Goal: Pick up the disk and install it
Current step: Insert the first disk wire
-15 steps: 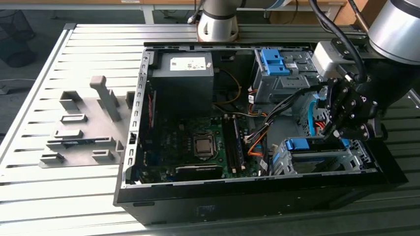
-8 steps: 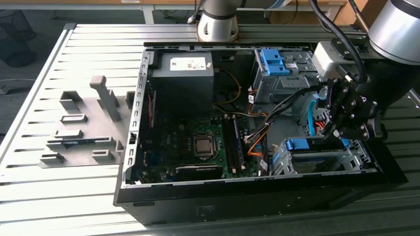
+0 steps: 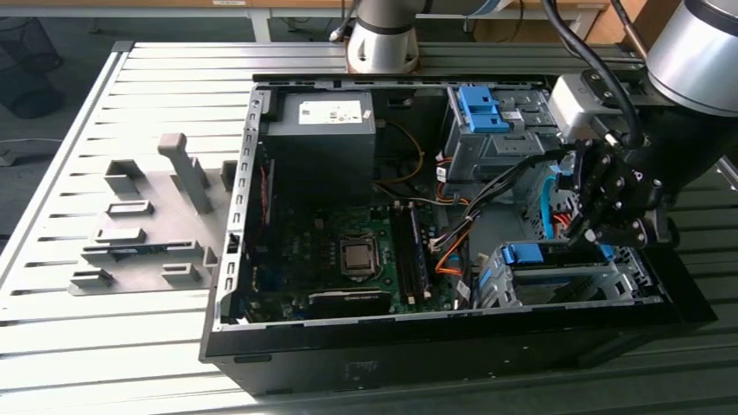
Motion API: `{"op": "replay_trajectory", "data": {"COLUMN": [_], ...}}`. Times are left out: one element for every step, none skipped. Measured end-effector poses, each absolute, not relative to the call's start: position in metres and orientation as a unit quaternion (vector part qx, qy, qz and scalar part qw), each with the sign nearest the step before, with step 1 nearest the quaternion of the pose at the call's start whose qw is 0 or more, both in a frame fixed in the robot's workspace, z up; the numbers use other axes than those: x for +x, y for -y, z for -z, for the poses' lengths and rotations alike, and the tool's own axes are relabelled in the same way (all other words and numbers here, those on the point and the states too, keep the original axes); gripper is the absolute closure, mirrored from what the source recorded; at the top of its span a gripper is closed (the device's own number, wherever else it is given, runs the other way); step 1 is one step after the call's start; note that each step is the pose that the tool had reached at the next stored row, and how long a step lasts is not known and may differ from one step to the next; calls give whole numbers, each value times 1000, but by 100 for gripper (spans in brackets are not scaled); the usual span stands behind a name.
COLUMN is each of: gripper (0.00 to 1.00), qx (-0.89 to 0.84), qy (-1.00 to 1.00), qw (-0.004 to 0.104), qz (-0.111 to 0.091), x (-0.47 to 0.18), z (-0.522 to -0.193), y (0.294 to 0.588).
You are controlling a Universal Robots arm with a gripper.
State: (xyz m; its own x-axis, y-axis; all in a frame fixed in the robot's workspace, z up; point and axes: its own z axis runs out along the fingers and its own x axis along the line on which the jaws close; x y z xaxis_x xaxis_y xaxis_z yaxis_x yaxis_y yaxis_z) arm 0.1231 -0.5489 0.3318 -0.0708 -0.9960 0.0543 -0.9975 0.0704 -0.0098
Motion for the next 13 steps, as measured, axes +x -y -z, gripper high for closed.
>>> {"op": "replay_trajectory", "data": {"gripper": [84,84,84,84,84,84,84,84,84,84,84,84,84], "qx": [681,681,681,681,681,681,681,681,681,681,681,681,681], "qy": [731,731,731,731,731,731,731,731,731,731,731,731,731], "qw": [17,17,17,16,17,16,17,17,17,16,16,16,16], "qz": [-22,-22,-22,-22,-22,-22,-22,-22,-22,-22,-22,-22,-22], "x": [123,123,123,123,123,123,123,123,123,123,123,123,123], "z": [-332,-331,-331,-331,-330,-330,-330,-330,-330,-329,-329,-329,-329], "y": [549,549,549,549,549,549,549,549,549,549,549,549,549]}}
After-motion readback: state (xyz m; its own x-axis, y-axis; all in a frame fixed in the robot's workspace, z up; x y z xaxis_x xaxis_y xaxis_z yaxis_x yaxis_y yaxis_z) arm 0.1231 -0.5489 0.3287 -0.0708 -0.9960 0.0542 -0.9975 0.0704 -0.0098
